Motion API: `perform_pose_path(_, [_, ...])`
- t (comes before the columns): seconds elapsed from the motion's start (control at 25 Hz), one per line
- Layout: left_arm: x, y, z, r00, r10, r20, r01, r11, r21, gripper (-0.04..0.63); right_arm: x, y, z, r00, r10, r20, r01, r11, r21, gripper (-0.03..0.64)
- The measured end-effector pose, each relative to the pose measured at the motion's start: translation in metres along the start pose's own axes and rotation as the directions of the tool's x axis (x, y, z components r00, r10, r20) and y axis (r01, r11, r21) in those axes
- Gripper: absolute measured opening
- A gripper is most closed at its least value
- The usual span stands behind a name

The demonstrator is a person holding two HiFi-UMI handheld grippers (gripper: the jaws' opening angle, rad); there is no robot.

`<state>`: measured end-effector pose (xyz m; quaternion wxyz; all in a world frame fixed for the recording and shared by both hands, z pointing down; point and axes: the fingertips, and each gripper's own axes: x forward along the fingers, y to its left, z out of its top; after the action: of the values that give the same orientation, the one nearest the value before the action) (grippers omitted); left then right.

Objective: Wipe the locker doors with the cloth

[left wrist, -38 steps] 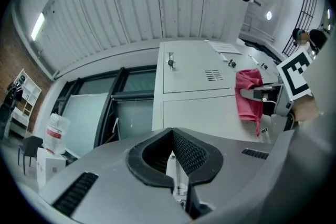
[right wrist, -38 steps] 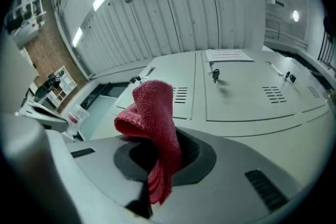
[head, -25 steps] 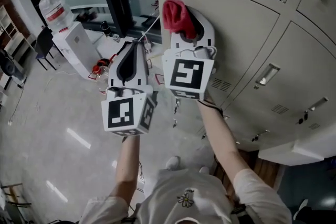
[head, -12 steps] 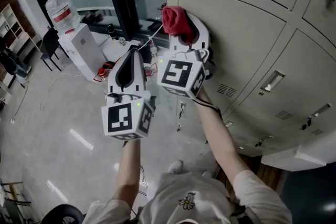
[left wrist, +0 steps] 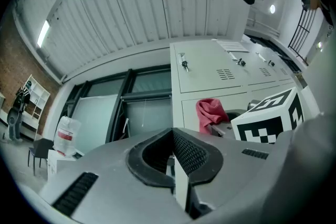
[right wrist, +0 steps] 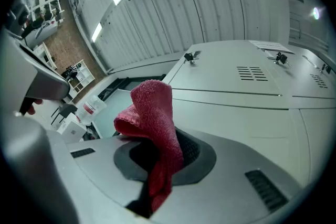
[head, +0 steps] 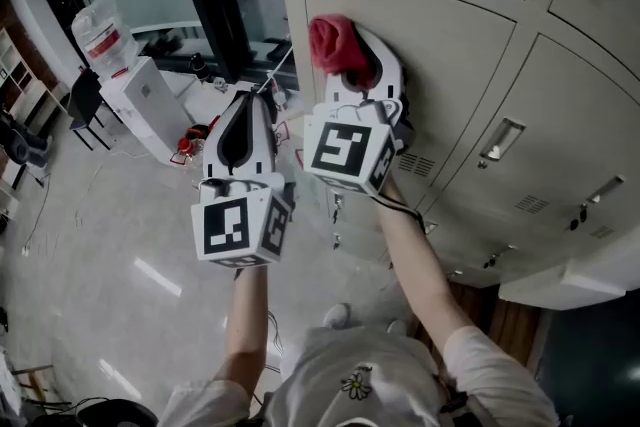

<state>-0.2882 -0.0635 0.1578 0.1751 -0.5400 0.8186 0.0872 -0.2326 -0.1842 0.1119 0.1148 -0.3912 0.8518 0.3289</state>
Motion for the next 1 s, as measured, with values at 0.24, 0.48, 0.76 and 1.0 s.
perform_pose_path(0.24, [0.006, -0.029, -0.002, 0.999, -0.047, -0.003, 0.047, 0.999, -0.009, 0.015, -0.026, -0.046, -0.011, 0.998, -0.050, -0.034, 0.051, 0.999, 0.008, 0.031])
perform_pose_path(0.48, [0.013, -0.059, -0.003, 0.995, -0.099, 0.002, 0.099, 0.995, -0.016, 0.015, -0.052, -0.099, -0.020, 0.993, -0.118, -0.031, 0.118, 0.993, -0.009, 0.031])
perform_pose_path(0.76, [0.021, -0.094, -0.002, 0.990, -0.142, 0.006, 0.142, 0.989, -0.047, 0.017, -0.083, -0.156, -0.029, 0.978, -0.205, -0.043, 0.204, 0.979, -0.027, 0.031])
perform_pose_path(1.0, [0.023, -0.112, 0.000, 0.985, -0.171, 0.020, 0.172, 0.983, -0.061, 0.015, -0.100, -0.181, -0.039, 0.968, -0.248, -0.046, 0.246, 0.968, -0.040, 0.031])
